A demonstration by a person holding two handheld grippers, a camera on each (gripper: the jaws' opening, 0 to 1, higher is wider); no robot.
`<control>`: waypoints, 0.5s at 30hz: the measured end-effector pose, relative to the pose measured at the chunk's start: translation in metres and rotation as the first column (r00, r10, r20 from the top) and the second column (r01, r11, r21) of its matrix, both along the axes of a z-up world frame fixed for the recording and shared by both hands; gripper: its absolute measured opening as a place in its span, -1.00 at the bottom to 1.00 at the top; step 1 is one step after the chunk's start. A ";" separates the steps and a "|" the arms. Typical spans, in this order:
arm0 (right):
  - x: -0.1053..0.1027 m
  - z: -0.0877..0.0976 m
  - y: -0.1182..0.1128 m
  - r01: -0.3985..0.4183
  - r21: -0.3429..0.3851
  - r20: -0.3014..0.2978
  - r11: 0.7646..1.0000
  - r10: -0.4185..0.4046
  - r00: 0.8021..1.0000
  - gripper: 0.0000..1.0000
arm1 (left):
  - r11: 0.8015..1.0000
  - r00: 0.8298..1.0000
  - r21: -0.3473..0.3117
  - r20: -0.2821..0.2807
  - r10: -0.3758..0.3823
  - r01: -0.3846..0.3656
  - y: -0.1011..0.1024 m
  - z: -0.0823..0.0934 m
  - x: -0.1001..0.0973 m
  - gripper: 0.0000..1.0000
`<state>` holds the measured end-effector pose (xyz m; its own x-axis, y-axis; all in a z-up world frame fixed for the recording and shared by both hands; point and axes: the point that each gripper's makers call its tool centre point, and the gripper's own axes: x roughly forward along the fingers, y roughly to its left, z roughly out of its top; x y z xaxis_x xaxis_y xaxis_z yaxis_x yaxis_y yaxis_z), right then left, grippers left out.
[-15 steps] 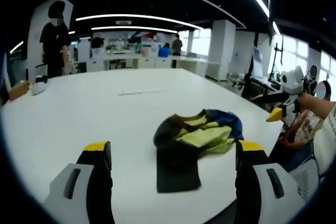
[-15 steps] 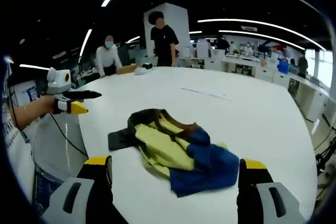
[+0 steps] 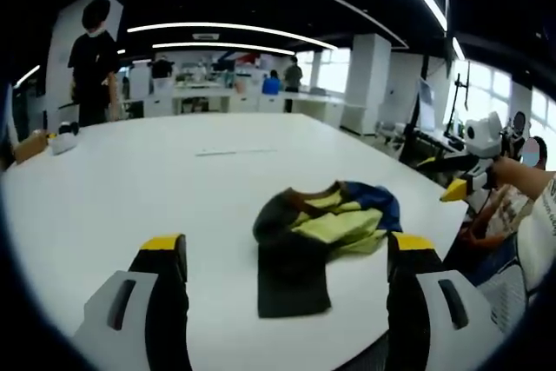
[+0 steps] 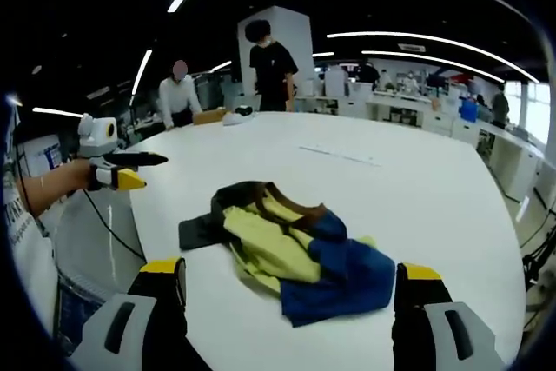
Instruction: Fold the garment on the visible template until the final outline fits inside the template.
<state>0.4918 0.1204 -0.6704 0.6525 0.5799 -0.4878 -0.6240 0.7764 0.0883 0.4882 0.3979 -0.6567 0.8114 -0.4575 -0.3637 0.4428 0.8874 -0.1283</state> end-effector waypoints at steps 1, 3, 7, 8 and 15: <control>0.000 0.000 0.000 0.001 0.001 0.003 1.000 -0.002 1.000 0.99 | 1.000 1.000 0.000 -0.002 -0.001 0.001 0.000 -0.001 0.000 0.84; 0.001 0.001 0.000 0.004 0.003 0.003 1.000 -0.004 1.000 0.99 | 1.000 1.000 0.002 -0.005 -0.001 0.001 0.000 -0.002 0.000 0.84; 0.001 0.001 0.000 0.000 0.003 -0.003 1.000 0.000 1.000 0.99 | 1.000 1.000 -0.001 -0.004 0.002 -0.002 0.001 -0.002 0.000 0.84; 0.001 0.000 0.000 -0.001 0.001 -0.003 1.000 0.001 1.000 0.99 | 1.000 1.000 -0.002 -0.004 0.002 -0.002 0.001 -0.002 0.001 0.84; 0.002 0.001 0.000 0.000 0.004 -0.005 1.000 0.000 1.000 0.99 | 1.000 1.000 -0.007 0.000 0.003 -0.003 0.002 0.000 0.002 0.82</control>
<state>0.4938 0.1200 -0.6695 0.6500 0.5823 -0.4883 -0.6239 0.7757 0.0946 0.4901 0.3995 -0.6568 0.8129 -0.4573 -0.3605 0.4397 0.8880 -0.1348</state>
